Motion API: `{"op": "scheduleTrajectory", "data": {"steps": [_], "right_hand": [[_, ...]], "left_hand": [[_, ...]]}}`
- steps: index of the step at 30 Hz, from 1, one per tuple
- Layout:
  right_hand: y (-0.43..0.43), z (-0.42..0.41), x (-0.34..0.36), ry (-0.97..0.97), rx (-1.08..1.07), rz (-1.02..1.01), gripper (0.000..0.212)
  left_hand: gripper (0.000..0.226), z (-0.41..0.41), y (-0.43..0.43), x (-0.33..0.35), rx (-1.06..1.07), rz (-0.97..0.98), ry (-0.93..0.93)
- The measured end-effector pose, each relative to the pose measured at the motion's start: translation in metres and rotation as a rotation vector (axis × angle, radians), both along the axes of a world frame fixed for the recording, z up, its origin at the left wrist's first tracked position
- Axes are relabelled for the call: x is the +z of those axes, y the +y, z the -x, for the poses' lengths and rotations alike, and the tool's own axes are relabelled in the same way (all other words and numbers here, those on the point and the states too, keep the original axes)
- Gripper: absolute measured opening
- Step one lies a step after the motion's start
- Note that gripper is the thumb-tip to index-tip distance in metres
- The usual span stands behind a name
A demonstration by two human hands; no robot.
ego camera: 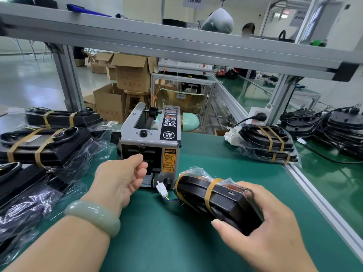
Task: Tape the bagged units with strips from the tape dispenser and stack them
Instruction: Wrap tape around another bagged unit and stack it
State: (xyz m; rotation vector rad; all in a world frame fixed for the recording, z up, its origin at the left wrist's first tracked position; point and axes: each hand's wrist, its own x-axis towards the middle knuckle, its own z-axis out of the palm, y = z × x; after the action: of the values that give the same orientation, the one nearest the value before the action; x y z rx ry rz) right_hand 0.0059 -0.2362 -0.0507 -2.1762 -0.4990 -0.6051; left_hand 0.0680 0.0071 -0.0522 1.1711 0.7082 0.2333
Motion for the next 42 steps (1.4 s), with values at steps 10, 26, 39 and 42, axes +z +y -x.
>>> {"op": "scheduleTrajectory", "data": {"steps": [10, 26, 39, 42], "right_hand": [[0.006, 0.004, -0.005, -0.044, -0.037, 0.036, 0.06], [0.011, 0.007, -0.014, -0.117, 0.017, 0.034, 0.068], [0.016, 0.01, -0.014, -0.133, 0.008, 0.041, 0.061], [0.016, 0.01, -0.014, -0.133, 0.007, 0.036, 0.06]], "left_hand": [[0.013, -0.009, -0.017, -0.006, 0.194, -0.039, 0.023], [0.024, 0.1, -0.062, 0.017, -0.389, -0.457, -0.286], [0.014, 0.098, -0.086, 0.009, -0.428, -0.414, -0.266], [0.014, 0.099, -0.087, 0.008, -0.429, -0.417, -0.257]]}}
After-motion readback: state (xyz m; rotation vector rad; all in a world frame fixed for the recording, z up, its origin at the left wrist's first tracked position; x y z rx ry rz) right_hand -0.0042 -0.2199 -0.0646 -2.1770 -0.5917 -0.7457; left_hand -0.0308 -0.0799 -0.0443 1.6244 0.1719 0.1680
